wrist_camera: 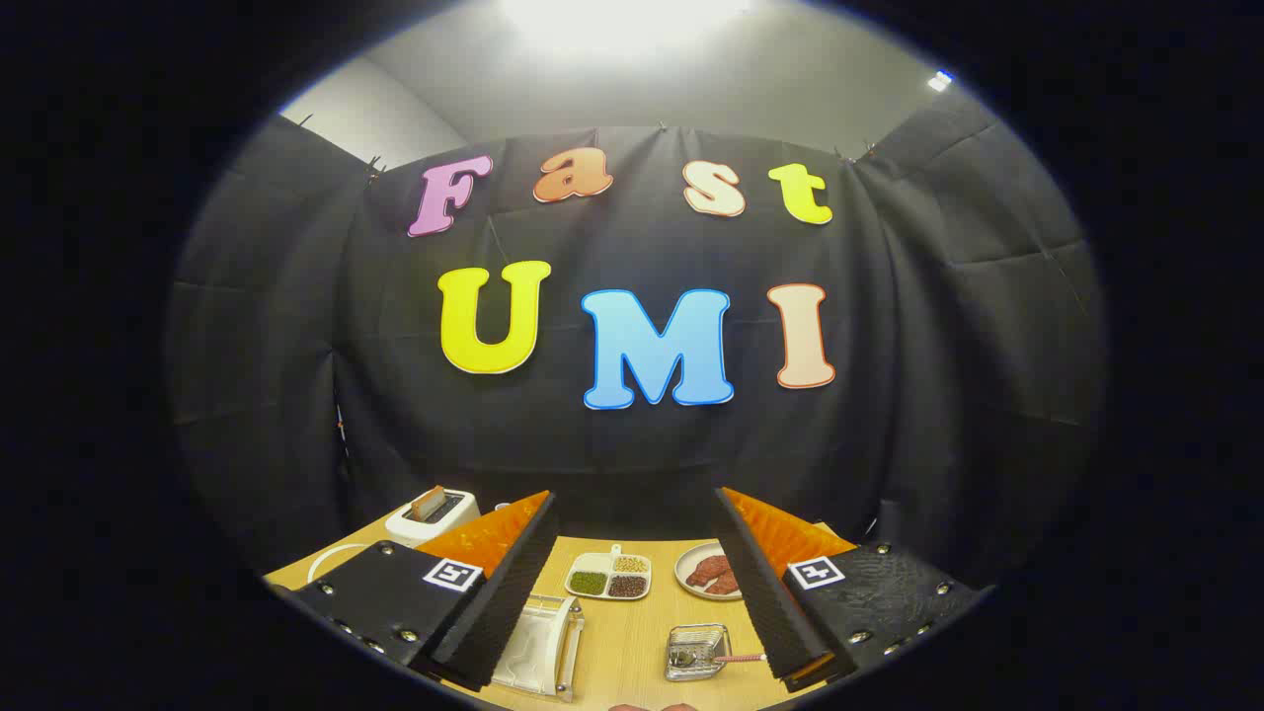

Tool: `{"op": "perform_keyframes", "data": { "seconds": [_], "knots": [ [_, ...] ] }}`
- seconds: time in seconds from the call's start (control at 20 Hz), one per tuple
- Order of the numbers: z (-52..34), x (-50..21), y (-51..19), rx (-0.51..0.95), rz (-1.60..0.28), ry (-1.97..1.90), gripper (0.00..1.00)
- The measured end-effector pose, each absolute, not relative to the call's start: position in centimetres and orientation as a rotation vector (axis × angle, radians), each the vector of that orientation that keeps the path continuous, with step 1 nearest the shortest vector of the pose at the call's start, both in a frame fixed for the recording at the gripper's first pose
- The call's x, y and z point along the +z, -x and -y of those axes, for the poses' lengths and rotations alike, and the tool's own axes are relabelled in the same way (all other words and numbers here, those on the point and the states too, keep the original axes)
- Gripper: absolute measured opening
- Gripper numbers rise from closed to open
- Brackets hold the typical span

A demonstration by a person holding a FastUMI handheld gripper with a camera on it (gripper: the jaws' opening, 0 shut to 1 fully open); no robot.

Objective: Take the plate from the dish rack, then take the spoon from the basket and place it into the plate.

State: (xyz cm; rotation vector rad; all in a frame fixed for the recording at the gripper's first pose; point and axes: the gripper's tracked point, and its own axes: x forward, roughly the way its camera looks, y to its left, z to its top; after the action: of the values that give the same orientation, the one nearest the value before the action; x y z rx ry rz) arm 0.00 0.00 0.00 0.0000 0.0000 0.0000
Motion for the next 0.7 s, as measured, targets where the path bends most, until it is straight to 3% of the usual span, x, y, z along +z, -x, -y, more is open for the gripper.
{"op": "perform_keyframes", "data": {
  "seconds": [0.7],
  "knots": [
    [-1.7, 0.4, -1.1, -0.022, -0.003, 0.015, 0.97]
  ]
}}
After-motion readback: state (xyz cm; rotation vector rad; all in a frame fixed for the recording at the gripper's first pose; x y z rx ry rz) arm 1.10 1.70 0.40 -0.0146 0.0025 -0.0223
